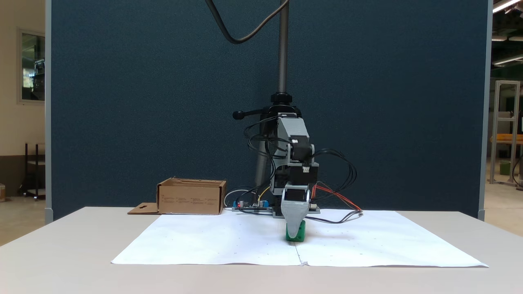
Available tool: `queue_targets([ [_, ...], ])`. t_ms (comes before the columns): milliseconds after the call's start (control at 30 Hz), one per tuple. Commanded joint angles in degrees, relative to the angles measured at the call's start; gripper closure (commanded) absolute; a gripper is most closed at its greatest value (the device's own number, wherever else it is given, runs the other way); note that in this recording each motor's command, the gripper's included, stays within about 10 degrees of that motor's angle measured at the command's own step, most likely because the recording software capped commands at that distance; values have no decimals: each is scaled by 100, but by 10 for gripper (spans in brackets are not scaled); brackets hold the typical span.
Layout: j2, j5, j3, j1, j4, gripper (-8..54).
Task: Grasp a green dice and put it in the bin.
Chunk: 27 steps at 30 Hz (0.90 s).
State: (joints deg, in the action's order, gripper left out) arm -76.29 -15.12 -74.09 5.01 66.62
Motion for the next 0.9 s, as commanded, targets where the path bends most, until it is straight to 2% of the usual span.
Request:
queue_targets([
  [0,-18,-176,70,70,70,68],
  [133,53,-176,26,70,44,77],
  [267,88,-176,-26,53,-105,191],
  [400,88,-158,-176,26,-448,337],
  [733,-114,-149,-193,-26,-413,338],
  [867,-272,-149,580,-158,554,338],
])
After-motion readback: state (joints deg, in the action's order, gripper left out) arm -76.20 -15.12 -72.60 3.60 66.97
